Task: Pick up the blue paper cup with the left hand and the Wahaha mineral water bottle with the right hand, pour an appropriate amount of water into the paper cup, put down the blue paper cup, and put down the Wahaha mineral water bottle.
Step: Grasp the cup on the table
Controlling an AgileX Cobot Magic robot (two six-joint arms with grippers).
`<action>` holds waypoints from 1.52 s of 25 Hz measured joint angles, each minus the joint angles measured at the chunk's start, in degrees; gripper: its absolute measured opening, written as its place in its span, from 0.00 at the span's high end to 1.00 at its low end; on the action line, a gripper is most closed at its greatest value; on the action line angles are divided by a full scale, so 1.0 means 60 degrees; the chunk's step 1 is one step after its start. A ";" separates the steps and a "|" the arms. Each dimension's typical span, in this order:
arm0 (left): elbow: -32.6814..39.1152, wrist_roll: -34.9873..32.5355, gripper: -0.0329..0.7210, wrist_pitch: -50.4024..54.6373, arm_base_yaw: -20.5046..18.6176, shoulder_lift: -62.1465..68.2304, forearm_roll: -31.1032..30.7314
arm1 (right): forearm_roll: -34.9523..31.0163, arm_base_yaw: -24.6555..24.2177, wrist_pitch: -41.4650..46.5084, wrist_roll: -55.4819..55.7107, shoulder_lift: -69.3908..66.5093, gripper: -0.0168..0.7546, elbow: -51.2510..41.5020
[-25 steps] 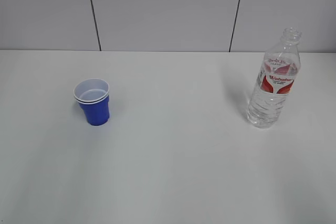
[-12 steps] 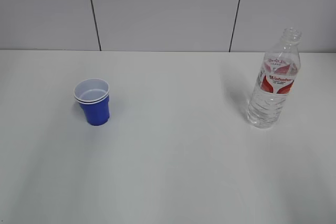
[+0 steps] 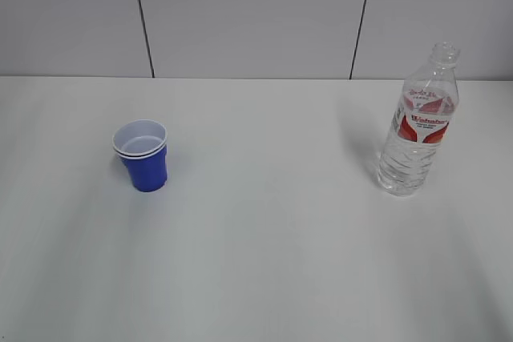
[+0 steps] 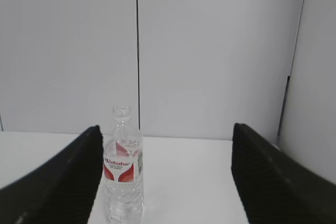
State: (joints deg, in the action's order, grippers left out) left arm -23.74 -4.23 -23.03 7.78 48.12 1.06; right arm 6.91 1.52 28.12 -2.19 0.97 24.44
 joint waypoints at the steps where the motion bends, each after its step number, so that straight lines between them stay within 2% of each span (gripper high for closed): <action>1: 0.0157 0.0102 0.28 -0.0450 0.0000 0.0193 0.0062 | -0.0013 0.0000 -0.0229 0.0000 0.0000 0.24 -0.0113; 7: 0.0426 0.1019 0.28 -0.2066 0.0152 0.1485 -0.0334 | -0.0059 0.0000 -0.1911 0.0000 0.0000 0.24 -0.0664; 13: 0.0426 0.1121 0.28 -0.3802 0.0779 0.3715 -0.1048 | -0.0081 0.0000 -0.2992 0.0026 -0.0800 0.24 -0.0998; 20: 0.0426 0.1142 0.28 -0.5807 0.0844 0.6527 -0.1180 | -0.0081 0.0000 -0.4431 0.0026 -0.2261 0.24 -0.1002; 26: 0.0409 0.1142 0.28 -0.6934 0.0844 0.8146 -0.1811 | -0.0081 0.0000 -0.3825 0.0026 -0.3889 0.24 -0.0579; 31: 0.0391 0.1142 0.28 -0.7021 0.0844 0.9256 -0.1896 | -0.0081 0.0000 -0.3703 0.0026 -0.5033 0.24 -0.0488; 38: 0.0136 0.1142 0.28 -0.7041 0.0844 1.0694 -0.2458 | -0.0081 0.0000 -0.3737 0.0026 -0.5294 0.24 -0.0488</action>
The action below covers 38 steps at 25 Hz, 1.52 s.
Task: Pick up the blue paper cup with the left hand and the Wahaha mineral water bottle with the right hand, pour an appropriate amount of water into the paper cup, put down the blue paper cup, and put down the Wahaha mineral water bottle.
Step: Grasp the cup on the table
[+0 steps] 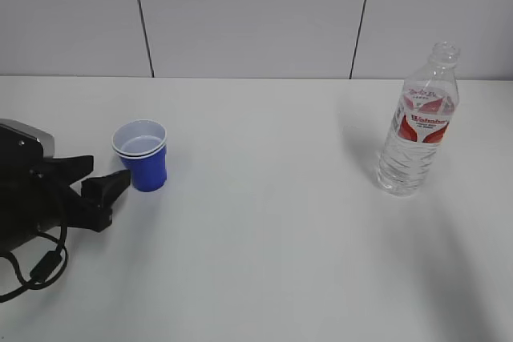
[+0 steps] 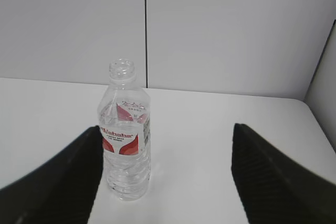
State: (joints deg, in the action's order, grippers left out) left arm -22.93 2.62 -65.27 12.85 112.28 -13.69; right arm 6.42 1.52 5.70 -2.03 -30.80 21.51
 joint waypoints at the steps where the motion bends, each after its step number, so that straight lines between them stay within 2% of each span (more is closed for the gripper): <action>1: -0.0024 0.0000 0.27 0.0000 0.0000 0.0141 -0.0040 | 0.0000 0.0000 0.0000 0.0000 0.0000 0.24 0.0000; 3: -0.0099 0.0000 0.25 0.0000 0.0000 0.0318 -0.0042 | 0.0000 0.0000 0.0000 0.0000 0.0000 0.24 0.0000; 7: -0.0164 0.0000 0.14 0.0000 0.0000 0.0423 0.0193 | 0.0000 0.0000 0.0019 0.0000 0.0000 0.24 0.0000; 10: -0.0186 0.0000 0.11 -0.0020 0.0000 0.0423 0.0381 | -0.0119 0.0000 0.0142 0.0000 0.0070 0.24 0.0006; 15: -0.0608 0.0000 0.12 -0.0071 0.0000 0.0674 0.0177 | -0.0178 0.0000 0.0200 0.0000 0.0504 0.24 0.0006; 19: -0.0918 0.0004 0.19 -0.0071 0.0000 0.1004 -0.0346 | -0.0190 0.0000 0.0217 0.0000 0.0635 0.24 0.0006; 23: -0.0958 0.0004 0.22 -0.0071 0.0000 0.1150 -0.0438 | -0.0190 0.0000 0.0217 0.0000 0.0635 0.24 0.0006; 29: -0.1303 0.0004 0.22 -0.0094 0.0000 0.1427 -0.0438 | -0.0190 0.0000 0.0217 0.0000 0.0635 0.24 0.0006; 38: -0.1721 0.0568 0.14 -0.0101 0.0195 0.2009 -0.0314 | -0.0190 0.0000 0.0217 0.0000 0.0635 0.24 0.0006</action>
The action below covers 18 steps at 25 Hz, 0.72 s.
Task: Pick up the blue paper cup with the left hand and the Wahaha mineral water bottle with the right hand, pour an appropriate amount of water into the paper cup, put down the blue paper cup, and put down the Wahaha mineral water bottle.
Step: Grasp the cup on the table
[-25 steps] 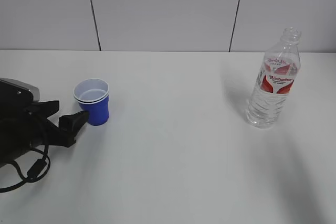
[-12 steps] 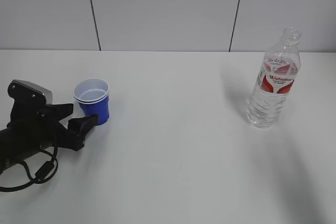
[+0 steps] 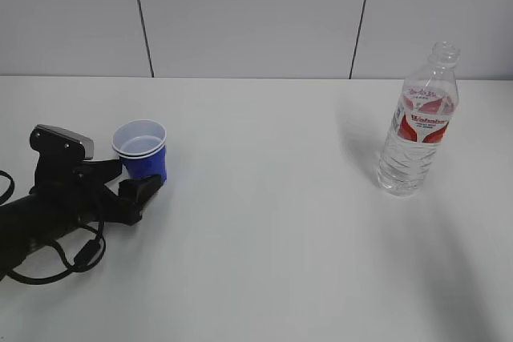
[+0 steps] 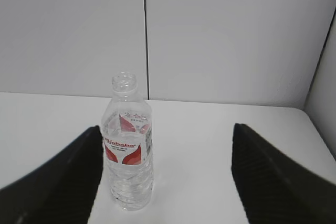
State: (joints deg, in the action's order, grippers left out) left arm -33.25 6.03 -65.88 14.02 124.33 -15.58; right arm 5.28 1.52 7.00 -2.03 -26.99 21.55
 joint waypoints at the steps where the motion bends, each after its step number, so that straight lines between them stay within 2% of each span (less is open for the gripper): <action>1: 0.0000 0.0046 0.14 0.0000 0.0024 0.0000 0.0048 | 0.0000 0.0000 0.0000 0.0000 0.0000 0.24 0.0000; 18: -0.0604 0.0496 0.13 -0.0016 0.0087 0.0214 0.0281 | 0.0000 0.0000 0.0000 0.0000 0.0000 0.24 0.0000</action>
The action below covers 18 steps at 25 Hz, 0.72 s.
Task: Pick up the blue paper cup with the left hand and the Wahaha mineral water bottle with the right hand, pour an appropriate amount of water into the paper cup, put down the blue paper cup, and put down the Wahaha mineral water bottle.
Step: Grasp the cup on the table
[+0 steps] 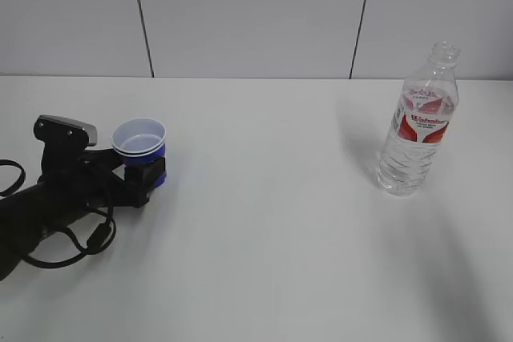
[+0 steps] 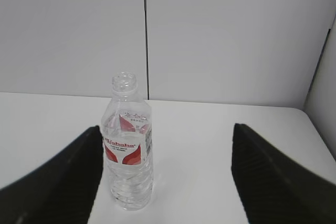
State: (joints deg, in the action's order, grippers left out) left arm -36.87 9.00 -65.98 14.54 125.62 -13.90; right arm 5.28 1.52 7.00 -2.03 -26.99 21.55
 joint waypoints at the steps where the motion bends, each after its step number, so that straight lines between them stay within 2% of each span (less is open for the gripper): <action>1: -0.0016 0.0068 0.13 0.0000 0.0000 0.0082 -0.0021 | 0.0000 0.0000 0.0000 0.0000 0.0000 0.24 0.0000; 18: -0.0397 0.0251 0.13 0.0000 0.0109 0.0347 0.0020 | 0.0000 0.0000 0.0000 0.0000 0.0000 0.24 0.0000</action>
State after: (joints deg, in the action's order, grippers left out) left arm -39.26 10.51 -65.98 15.19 127.70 -13.78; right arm 5.28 1.52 7.00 -2.03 -26.99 21.55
